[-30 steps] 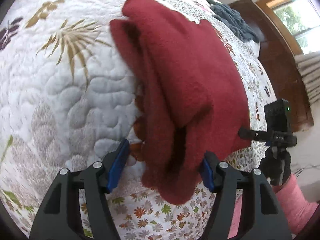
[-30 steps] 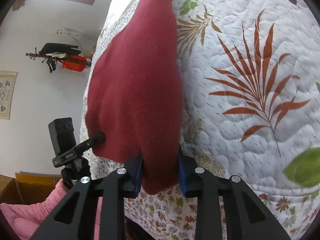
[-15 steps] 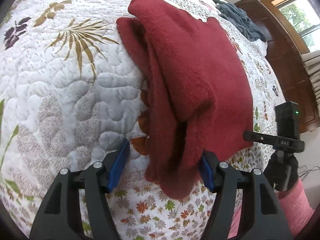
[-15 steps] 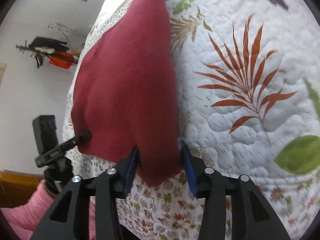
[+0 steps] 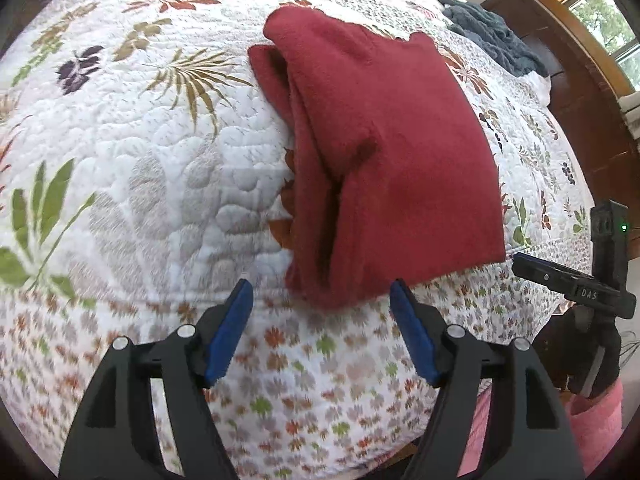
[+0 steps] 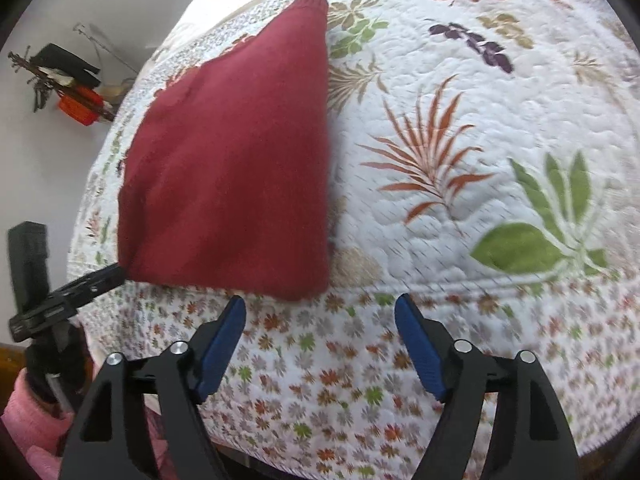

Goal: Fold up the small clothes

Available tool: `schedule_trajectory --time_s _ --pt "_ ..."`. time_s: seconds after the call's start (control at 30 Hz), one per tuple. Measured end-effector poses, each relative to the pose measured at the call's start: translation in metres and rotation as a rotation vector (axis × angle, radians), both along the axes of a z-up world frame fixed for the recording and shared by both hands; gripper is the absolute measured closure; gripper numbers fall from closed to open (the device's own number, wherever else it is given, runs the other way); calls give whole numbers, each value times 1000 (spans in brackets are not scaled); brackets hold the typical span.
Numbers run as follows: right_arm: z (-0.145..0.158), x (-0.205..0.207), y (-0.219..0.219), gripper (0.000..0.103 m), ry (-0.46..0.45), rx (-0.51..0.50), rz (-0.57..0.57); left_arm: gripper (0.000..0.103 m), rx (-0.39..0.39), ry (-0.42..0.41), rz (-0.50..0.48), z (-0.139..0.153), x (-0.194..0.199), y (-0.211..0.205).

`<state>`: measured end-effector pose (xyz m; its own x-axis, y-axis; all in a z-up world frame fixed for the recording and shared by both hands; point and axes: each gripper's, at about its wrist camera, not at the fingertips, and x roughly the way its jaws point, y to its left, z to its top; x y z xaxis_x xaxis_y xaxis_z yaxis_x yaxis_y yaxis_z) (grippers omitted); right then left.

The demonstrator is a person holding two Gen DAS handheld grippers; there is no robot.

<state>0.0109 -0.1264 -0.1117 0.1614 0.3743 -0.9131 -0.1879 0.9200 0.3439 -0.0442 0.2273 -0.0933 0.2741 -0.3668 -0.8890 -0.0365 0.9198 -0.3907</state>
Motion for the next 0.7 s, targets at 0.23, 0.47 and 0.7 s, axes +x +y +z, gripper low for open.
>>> schedule_trajectory --time_s 0.23,0.47,0.7 --pt "21 -26 10 14 -47 -125 3 23 87 -20 23 27 -24 -7" --pt "42 -46 25 10 -94 -169 -8 18 128 -27 59 46 -43 -10" --pt "69 -61 41 4 -154 -252 2 16 171 -43 77 65 -62 -11"
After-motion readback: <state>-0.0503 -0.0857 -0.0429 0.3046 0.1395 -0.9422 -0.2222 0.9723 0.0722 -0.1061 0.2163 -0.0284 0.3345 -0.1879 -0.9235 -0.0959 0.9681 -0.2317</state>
